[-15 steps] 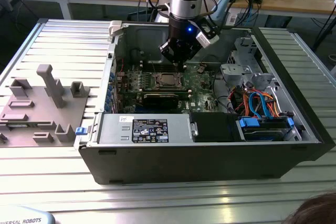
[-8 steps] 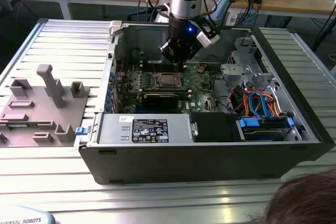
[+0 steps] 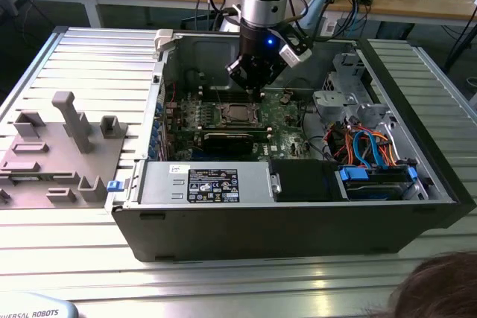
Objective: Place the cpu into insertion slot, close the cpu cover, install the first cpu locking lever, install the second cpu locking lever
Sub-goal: 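Install the first cpu locking lever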
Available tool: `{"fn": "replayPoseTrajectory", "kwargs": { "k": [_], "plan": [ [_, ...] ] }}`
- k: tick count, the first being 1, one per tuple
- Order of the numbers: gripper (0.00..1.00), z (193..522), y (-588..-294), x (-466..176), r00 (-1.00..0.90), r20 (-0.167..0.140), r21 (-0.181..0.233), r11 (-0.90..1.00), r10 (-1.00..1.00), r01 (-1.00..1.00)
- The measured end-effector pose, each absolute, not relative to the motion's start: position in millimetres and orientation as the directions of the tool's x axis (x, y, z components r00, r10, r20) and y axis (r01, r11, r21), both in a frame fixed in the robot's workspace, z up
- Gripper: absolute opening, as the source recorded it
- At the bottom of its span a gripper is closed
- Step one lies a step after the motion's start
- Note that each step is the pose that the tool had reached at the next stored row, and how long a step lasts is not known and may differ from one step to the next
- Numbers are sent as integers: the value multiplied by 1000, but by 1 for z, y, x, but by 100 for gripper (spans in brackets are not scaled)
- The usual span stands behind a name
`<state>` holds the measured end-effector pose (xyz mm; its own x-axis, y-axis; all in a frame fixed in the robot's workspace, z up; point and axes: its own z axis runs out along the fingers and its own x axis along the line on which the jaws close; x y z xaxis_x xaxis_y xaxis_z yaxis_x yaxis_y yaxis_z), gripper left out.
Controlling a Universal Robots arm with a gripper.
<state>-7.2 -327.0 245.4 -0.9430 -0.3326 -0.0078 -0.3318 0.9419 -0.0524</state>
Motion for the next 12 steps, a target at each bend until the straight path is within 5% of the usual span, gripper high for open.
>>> {"fn": "replayPoseTrajectory", "kwargs": {
  "k": [12],
  "plan": [
    [11, 245, -327, -7, -944, -9, -49, 943, -330, -329]
  ]
}}
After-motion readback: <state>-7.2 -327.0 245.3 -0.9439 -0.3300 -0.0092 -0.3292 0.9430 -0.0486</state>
